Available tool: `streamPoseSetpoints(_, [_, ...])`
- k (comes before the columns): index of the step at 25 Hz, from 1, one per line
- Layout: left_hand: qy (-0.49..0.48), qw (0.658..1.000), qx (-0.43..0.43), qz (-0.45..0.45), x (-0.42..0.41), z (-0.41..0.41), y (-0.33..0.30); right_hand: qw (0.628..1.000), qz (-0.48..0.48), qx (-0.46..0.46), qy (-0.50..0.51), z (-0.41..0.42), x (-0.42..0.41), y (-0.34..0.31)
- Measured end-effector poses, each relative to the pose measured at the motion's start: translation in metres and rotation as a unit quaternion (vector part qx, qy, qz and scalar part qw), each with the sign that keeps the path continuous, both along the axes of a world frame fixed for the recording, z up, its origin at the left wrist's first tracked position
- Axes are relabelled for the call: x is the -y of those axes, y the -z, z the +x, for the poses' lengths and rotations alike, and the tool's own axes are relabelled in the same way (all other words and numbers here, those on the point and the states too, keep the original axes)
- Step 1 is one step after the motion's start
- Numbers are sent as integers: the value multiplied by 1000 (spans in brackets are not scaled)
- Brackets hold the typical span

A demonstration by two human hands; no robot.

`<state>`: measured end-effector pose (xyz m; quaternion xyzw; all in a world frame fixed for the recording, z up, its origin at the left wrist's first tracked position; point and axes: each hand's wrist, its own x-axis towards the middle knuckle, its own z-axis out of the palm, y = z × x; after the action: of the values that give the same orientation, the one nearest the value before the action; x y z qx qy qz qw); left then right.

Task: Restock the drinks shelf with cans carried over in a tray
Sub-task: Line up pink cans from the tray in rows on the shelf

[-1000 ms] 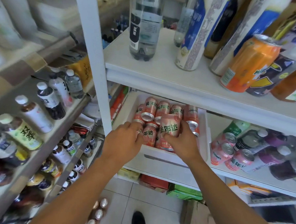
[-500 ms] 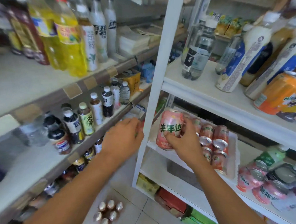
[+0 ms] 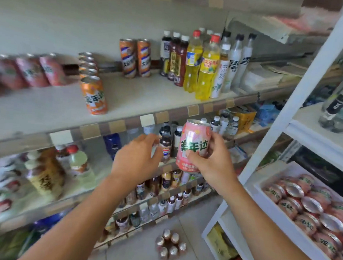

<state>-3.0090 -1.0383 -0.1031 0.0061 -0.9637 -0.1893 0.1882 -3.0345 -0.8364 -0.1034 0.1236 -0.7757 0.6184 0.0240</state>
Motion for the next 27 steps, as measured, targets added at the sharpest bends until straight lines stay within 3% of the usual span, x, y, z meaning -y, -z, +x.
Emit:
streamPoseSetpoints(7, [-94, 995, -29, -21, 140, 41, -25, 994, 23, -39, -96, 7, 141, -24])
streamPoseSetpoints(15, [-153, 986, -59, -36, 287, 69, -48, 989, 2, -85, -123, 10, 300, -39])
streamPoseSetpoints(27, [-255, 964, -31, -63, 404, 33, -48, 972, 66, -116, -194, -81, 467, -44])
